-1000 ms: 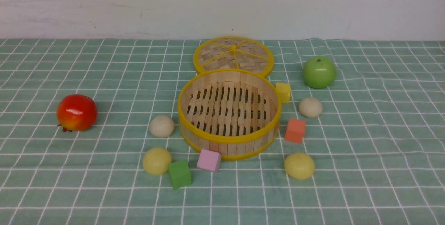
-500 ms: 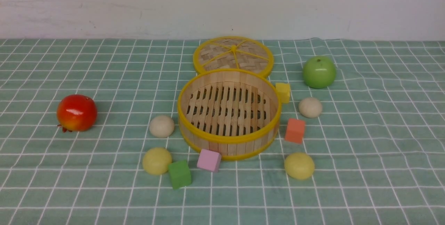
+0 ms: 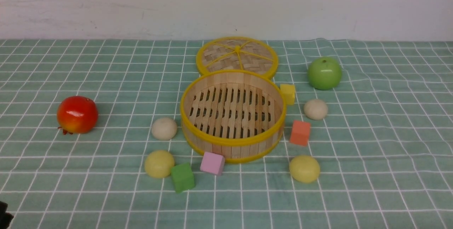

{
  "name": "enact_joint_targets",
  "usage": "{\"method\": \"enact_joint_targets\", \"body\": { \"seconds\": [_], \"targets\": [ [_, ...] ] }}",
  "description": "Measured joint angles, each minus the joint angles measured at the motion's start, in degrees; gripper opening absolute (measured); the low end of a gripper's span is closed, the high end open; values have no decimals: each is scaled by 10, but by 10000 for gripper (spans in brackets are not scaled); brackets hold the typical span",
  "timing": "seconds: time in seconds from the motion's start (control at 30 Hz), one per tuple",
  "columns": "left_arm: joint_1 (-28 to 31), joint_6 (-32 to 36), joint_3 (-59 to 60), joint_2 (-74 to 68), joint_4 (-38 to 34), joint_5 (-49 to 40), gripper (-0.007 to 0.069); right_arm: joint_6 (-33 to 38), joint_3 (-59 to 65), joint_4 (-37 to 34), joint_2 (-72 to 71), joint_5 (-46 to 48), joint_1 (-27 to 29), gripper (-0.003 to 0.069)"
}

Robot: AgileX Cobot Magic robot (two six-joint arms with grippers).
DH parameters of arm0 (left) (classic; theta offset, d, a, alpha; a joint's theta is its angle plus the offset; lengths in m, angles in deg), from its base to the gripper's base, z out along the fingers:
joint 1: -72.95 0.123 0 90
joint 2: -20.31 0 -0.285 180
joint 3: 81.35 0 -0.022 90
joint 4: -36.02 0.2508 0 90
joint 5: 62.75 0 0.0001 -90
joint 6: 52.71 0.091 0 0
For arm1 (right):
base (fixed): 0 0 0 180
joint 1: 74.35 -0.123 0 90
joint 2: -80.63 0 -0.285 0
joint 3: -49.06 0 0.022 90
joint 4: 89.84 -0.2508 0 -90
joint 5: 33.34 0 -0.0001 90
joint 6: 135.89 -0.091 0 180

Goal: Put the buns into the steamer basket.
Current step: Use the left arm to grab a steamed stuffed bun

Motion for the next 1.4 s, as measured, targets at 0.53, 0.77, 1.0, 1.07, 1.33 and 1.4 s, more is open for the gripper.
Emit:
{"method": "enact_joint_targets", "body": {
  "seconds": [0.53, 0.77, 1.0, 1.07, 1.33, 1.4],
  "targets": [
    [0, 322, -366, -392, 103, -463, -14, 0, 0, 0, 0, 0, -1, 240],
    [-47, 338, -449, -581, 125, -454, -14, 0, 0, 1, 0, 0, -1, 240],
    [-200, 280, -543, -711, 226, -439, -14, 0, 0, 1, 0, 0, -1, 240],
    [-216, 254, -585, -769, 267, -439, -14, 0, 0, 1, 0, 0, -1, 240],
    [-217, 207, -677, -935, 336, -432, 10, 0, 0, 1, 0, 0, -1, 240],
    [-217, 204, -691, -964, 341, -428, 51, 0, 0, 1, 0, 0, -1, 240]
  ]
}}
